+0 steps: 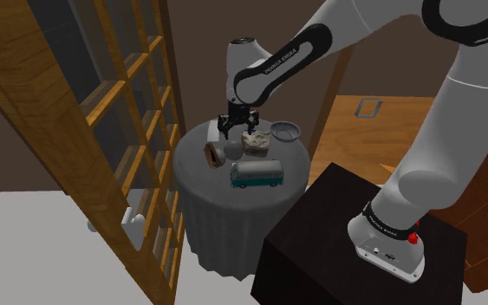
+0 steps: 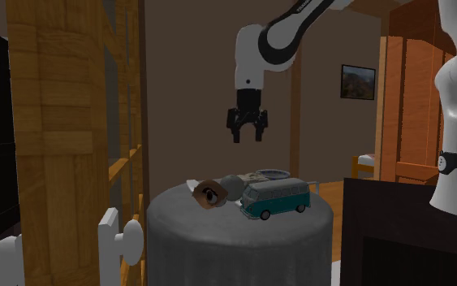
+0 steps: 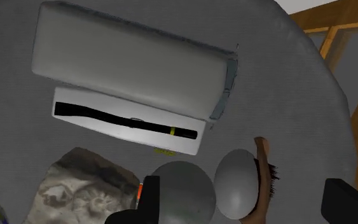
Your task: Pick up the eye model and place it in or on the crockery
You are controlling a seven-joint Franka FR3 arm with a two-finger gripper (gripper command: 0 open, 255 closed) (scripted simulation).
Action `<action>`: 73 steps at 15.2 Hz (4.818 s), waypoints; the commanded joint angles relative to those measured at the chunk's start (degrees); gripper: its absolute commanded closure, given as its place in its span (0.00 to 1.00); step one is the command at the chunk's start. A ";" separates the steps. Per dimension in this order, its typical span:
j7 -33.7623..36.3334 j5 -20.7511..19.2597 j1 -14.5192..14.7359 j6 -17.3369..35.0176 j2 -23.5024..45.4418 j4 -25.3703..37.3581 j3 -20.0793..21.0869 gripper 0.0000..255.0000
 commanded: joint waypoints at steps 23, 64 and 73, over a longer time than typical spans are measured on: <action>10.02 -2.81 2.94 7.91 34.78 26.55 -4.09 0.00; 6.27 -0.49 -0.16 -2.81 20.08 22.67 -2.78 1.00; -5.24 1.44 -8.95 -0.22 14.80 15.15 -4.72 1.00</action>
